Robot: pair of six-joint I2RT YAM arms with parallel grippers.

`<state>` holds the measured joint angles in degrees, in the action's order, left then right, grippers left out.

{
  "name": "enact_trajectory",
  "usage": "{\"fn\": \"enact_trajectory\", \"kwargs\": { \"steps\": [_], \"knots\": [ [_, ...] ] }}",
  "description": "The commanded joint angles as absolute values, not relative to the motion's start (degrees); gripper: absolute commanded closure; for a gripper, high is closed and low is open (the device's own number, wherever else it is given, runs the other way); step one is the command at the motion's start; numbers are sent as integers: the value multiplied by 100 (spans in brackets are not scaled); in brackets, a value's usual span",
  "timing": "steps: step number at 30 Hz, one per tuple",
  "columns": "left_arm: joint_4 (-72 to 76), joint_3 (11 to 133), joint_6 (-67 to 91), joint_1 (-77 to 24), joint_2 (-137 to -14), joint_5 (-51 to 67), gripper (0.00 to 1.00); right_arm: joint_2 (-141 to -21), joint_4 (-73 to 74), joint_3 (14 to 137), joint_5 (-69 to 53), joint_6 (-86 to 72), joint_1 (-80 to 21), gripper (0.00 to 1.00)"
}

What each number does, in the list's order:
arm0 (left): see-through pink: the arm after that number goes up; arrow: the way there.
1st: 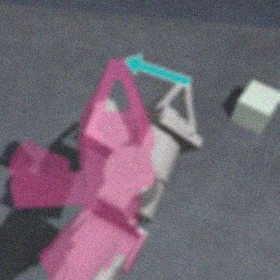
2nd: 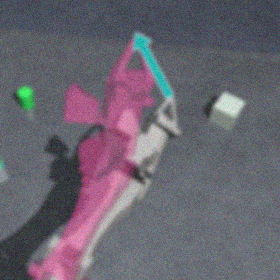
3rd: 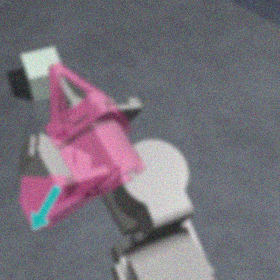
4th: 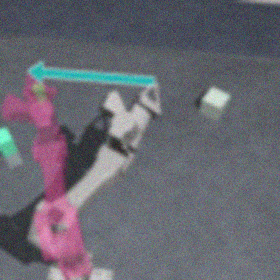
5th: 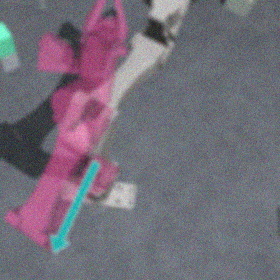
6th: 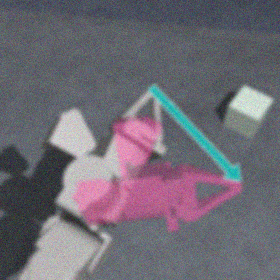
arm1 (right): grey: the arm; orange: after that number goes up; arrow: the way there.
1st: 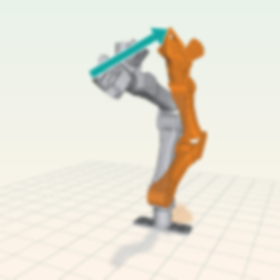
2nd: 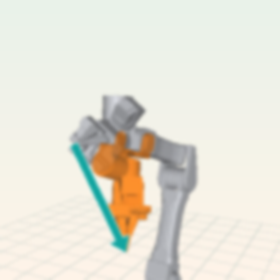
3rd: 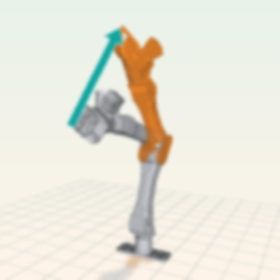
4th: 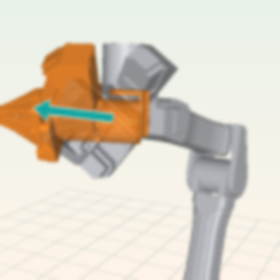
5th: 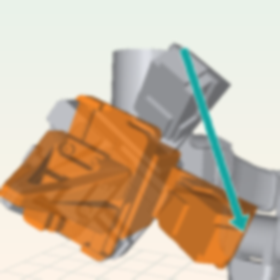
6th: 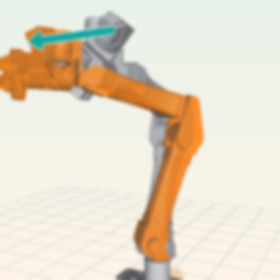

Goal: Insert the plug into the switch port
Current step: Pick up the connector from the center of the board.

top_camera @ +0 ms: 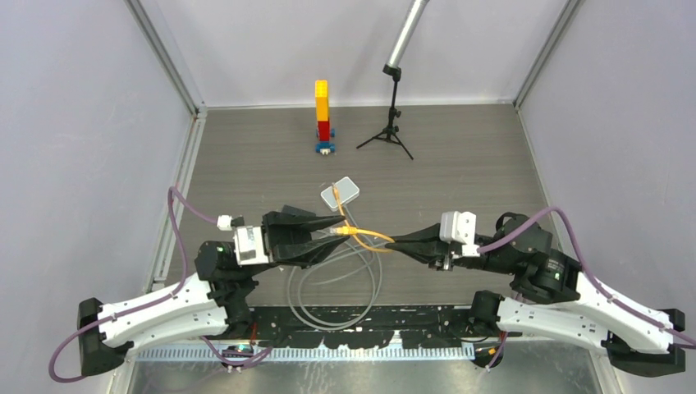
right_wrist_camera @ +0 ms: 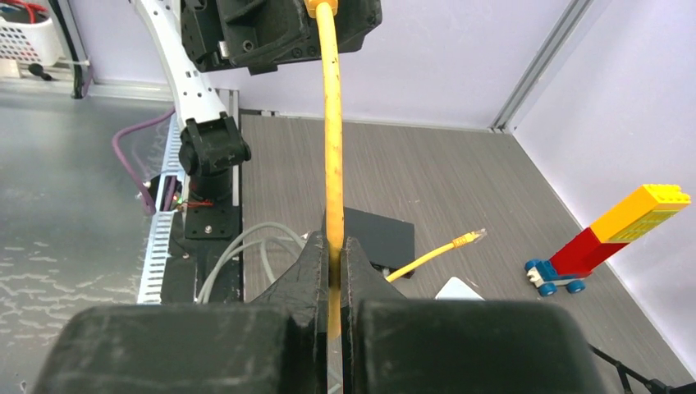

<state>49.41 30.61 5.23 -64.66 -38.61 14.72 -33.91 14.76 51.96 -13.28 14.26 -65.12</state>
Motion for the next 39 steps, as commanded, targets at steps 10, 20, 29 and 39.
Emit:
{"fn": "enact_trajectory", "kwargs": {
  "steps": [10,20,29,39],
  "knots": [
    [5322,3359,730,-6495,-3956,1900,52,-3441,1323,5303,-1232,1456,-6502,99],
    [5294,3428,759,-6493,-3991,2069,90,-3595,1320,5344,-1314,1424,-6504,100],
    [4631,3619,738,-6490,-3881,2376,100,-3539,1116,5367,-1443,1279,-6501,49],
    [2662,4408,658,-6490,-3988,3598,100,-4511,996,6112,-2867,968,-6504,42]
  ]
}}
